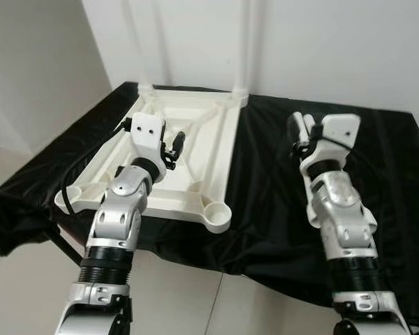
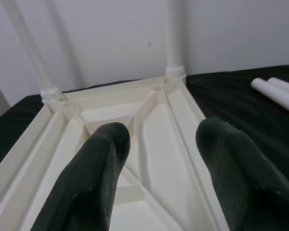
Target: Building children table
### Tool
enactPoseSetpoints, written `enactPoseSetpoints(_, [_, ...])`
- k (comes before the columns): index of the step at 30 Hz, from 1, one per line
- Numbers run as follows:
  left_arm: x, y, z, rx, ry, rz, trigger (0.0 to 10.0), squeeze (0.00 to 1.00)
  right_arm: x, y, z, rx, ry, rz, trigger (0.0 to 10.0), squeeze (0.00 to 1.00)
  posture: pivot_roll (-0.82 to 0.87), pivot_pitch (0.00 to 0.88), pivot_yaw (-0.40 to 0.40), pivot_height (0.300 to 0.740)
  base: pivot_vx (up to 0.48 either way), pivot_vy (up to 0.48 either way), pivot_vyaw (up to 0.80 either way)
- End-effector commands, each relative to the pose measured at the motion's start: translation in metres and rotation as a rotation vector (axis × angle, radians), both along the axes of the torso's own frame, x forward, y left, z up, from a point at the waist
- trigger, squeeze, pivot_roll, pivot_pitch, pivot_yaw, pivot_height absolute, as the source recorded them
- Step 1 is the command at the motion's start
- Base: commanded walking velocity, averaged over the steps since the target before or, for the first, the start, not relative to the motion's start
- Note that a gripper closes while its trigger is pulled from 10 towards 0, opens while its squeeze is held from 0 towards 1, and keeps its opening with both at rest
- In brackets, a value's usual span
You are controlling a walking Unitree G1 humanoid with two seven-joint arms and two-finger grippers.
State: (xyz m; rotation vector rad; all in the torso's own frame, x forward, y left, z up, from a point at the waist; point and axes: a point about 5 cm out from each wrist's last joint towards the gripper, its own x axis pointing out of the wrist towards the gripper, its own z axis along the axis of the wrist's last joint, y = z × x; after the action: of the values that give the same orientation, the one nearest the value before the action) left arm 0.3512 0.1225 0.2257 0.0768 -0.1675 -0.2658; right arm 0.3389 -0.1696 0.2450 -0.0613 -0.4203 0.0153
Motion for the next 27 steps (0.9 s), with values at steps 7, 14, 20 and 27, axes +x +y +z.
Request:
enactPoseSetpoints(7, [-0.002,0.004,0.001,0.027,0.024,-0.009,10.0,0.0,0.018,0.007,0.011,0.027,0.078,-0.036,10.0,0.0,-0.1,0.048,0.067,0.74,0.0,0.0,0.0])
enactPoseSetpoints(14, [-0.01,-0.012,0.001,0.067,0.059,-0.116,10.0,0.0,0.036,0.002,0.018,0.062,0.188,-0.142,10.0,0.0,-0.09,0.07,0.058,0.74,0.0,0.0,0.0])
enactPoseSetpoints(20, [-0.021,-0.023,0.003,0.072,0.082,-0.206,10.0,0.0,0.043,-0.003,0.013,0.068,0.279,-0.201,10.0,0.0,-0.08,0.1,0.058,0.74,0.0,0.0,0.0])
enactPoseSetpoints(27, [-0.046,-0.046,-0.002,0.163,0.152,-0.46,10.0,0.0,0.042,-0.008,0.0,0.103,0.411,-0.284,10.0,0.0,-0.09,0.155,0.07,0.74,0.0,0.0,0.0])
